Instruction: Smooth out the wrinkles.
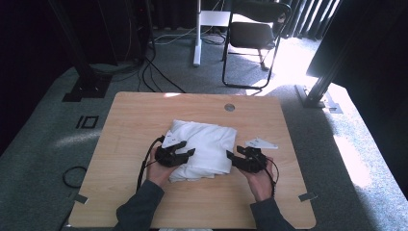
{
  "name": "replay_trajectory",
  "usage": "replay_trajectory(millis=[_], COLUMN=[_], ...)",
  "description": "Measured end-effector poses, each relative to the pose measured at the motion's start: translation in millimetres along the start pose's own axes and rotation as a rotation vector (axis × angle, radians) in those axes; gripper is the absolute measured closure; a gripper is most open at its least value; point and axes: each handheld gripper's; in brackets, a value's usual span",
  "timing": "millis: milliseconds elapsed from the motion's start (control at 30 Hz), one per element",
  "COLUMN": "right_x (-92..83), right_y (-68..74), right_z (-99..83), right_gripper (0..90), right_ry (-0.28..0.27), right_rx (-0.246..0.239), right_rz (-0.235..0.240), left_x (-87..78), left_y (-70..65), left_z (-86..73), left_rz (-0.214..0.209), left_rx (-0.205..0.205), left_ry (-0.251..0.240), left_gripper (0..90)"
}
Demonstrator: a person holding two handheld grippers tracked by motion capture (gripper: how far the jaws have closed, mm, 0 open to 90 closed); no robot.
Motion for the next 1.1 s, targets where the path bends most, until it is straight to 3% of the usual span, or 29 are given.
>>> replay_trajectory(millis=[100,167,233,267,333,433,567,633,667,733,800,867,900,1000,1033,1067,1100], right_x=[14.3,22.7,29.2,28.5,21.1,3.7,3.7,8.6,8.7,3.4,-5.2,-10.5,-10.1,-3.8,10.5,10.5,25.8], right_y=[1.3,1.0,-1.9,-4.0,-7.9,-10.5,-12.9,-14.0,-12.7,-7.8,0.0,8.7,14.5,22.0,28.8,28.8,33.5], right_z=[7.6,7.9,2.9,-0.2,-4.3,-6.4,-13.4,-19.7,-21.8,-22.3,-17.3,-10.4,-4.9,0.5,1.6,1.6,-5.2], right_gripper=[47.1,57.2,77.7,84.5,87.5,87.3,82.9,72.7,66.8,54.2,49.1,45.3,43.7,40.3,37.2,37.2,33.4], right_ry=[0.001,0.038,0.087,0.087,0.058,0.009,0.079,0.145,0.15,0.098,0.013,-0.055,-0.077,-0.089,-0.048,-0.048,0.007], right_rx=[0.001,0.006,0.011,0.017,0.047,0.061,0.029,0.009,-0.006,-0.03,-0.065,-0.107,-0.133,-0.168,-0.198,-0.198,-0.22], right_rz=[0.005,-0.011,-0.015,-0.018,0.0,0.011,-0.044,-0.044,-0.055,-0.087,-0.1,-0.081,-0.045,-0.013,0.02,0.02,0.032], left_x=[2.0,1.2,-4.0,-6.8,-10.9,-7.5,-0.2,1.9,1.4,-0.2,-5.1,-10.0,-11.1,-11.1,-8.0,-8.0,-5.7], left_y=[-1.8,-3.8,-6.6,-7.3,-8.7,-14.3,-24.3,-29.9,-32.3,-35.4,-36.9,-34.5,-33.1,-26.4,-20.8,-20.8,-20.9], left_z=[-6.6,-11.2,-14.5,-15.0,-15.0,-16.1,-22.0,-26.1,-27.8,-30.1,-29.9,-27.2,-26.3,-24.9,-27.7,-27.7,-33.7], left_rz=[-0.027,-0.032,-0.034,-0.035,-0.042,-0.057,-0.085,-0.091,-0.095,-0.113,-0.111,-0.1,-0.092,-0.069,-0.076,-0.076,-0.095], left_rx=[-0.015,-0.011,-0.02,-0.015,-0.013,0.028,0.051,0.066,0.073,0.073,0.081,0.069,0.062,0.039,0.012,0.012,0.006], left_ry=[0.019,0.017,-0.012,-0.022,-0.03,0.026,0.076,0.094,0.095,0.09,0.056,0.018,0.001,-0.009,0.006,0.006,0.028], left_gripper=[50.1,50.1,50.1,51.5,51.7,51.8,58.0,62.7,63.5,64.4,64.1,63.1,62.4,59.3,59.3,59.0,57.7])
Point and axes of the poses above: each handheld gripper's, and its own axes: x roughly forward along the jaws, z roughly out of its top, y roughly to its left, and after that the axes turned 7 degrees about y, right-handed
